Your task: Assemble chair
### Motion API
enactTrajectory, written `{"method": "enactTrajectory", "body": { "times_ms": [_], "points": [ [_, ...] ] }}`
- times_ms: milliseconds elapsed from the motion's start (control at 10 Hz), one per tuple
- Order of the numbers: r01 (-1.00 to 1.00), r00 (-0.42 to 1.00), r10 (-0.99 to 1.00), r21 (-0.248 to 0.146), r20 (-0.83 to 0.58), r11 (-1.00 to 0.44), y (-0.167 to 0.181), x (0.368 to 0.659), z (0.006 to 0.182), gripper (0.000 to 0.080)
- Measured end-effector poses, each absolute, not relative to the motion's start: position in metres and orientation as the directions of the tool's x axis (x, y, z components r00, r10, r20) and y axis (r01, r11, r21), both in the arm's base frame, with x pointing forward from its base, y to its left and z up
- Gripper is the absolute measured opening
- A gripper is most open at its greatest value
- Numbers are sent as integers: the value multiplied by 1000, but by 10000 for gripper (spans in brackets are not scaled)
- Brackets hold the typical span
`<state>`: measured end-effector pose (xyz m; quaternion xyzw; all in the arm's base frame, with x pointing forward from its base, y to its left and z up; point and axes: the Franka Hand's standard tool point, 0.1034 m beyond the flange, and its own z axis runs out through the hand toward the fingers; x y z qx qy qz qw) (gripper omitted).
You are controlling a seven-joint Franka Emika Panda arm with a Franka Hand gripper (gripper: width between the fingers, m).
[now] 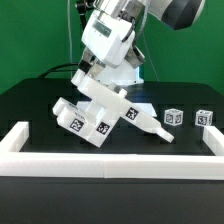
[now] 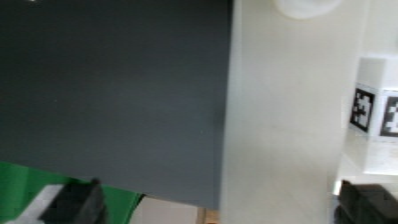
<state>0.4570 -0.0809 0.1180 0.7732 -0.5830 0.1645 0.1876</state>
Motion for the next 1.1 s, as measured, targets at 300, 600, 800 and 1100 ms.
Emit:
{"method": "enactTrajectory", "body": {
  "times_ms": [300, 600, 800, 1100],
  "points": [
    [-960, 278, -844, 92, 459, -266, -65, 472, 126, 649],
    [-957, 282, -841, 68, 461, -283, -62, 492, 135, 649],
    [-957, 283, -841, 72, 461, -283, -62, 490, 134, 649],
    [-954, 281, -840, 36, 463, -299, -63, 517, 147, 649]
  ]
}}
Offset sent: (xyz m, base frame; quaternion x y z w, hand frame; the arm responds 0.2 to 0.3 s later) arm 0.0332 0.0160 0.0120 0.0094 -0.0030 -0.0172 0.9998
